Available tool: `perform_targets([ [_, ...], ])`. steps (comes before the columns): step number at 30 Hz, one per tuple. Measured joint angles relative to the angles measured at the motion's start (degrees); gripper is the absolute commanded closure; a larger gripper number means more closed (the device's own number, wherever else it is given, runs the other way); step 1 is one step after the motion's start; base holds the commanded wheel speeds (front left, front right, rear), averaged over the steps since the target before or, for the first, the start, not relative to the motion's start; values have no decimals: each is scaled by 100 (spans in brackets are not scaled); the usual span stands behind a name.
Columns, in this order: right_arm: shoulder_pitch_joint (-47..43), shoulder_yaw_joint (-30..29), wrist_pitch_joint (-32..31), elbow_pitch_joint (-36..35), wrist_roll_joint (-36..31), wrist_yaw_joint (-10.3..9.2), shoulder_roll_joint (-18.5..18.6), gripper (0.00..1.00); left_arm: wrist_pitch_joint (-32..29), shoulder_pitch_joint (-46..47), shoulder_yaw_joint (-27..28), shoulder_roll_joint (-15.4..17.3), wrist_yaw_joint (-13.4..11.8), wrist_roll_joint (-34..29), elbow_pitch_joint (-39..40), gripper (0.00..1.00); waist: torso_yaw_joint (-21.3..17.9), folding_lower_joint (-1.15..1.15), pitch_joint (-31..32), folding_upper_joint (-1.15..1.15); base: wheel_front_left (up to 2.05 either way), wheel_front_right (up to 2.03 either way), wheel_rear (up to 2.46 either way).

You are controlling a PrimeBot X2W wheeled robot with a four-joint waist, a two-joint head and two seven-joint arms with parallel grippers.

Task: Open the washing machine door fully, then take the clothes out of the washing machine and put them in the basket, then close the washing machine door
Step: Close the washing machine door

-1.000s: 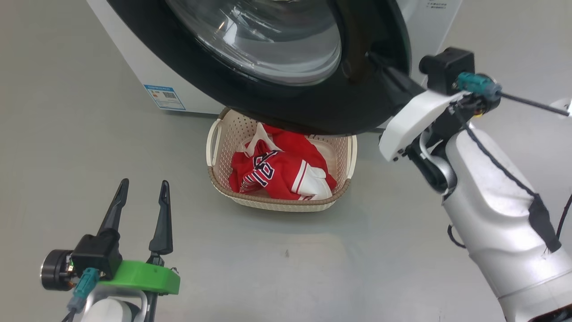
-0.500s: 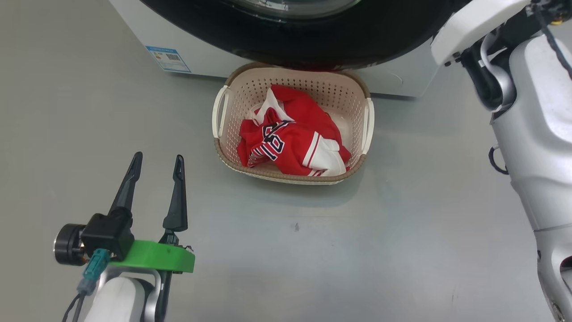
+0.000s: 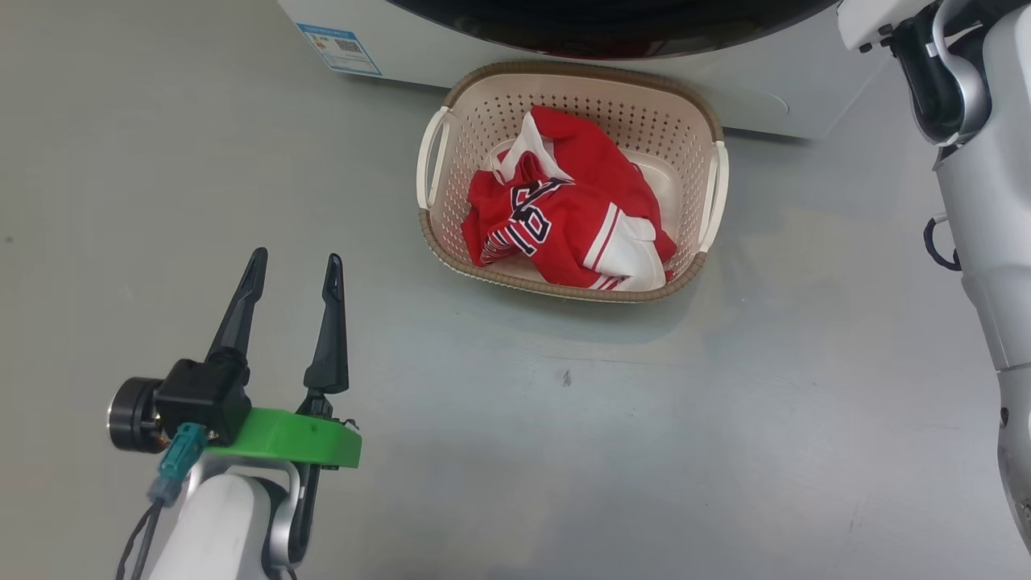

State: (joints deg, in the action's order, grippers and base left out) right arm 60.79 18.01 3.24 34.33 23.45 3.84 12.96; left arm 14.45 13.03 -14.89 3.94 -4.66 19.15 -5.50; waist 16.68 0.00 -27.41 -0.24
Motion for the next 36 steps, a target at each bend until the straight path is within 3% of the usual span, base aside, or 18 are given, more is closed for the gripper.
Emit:
perform_targets([
  [17,-75,355,524,555,-42,165,-174,100,0,133,112,-57,43,-44,-182,0,-55,0,160,0,0,0,0],
  [24,-760,404,959,569,81,241,-360,100,0,122,185,-56,49,-111,-311,0,-161,0,448,0,0,0,0],
  [35,-1859,283,1077,459,383,266,-459,100,0,-107,223,87,100,-253,-486,0,-458,0,1001,0,0,0,0],
  [36,-1974,242,1078,457,434,266,-465,80,0,-135,223,97,100,-269,-497,0,-489,0,1056,0,0,0,0],
])
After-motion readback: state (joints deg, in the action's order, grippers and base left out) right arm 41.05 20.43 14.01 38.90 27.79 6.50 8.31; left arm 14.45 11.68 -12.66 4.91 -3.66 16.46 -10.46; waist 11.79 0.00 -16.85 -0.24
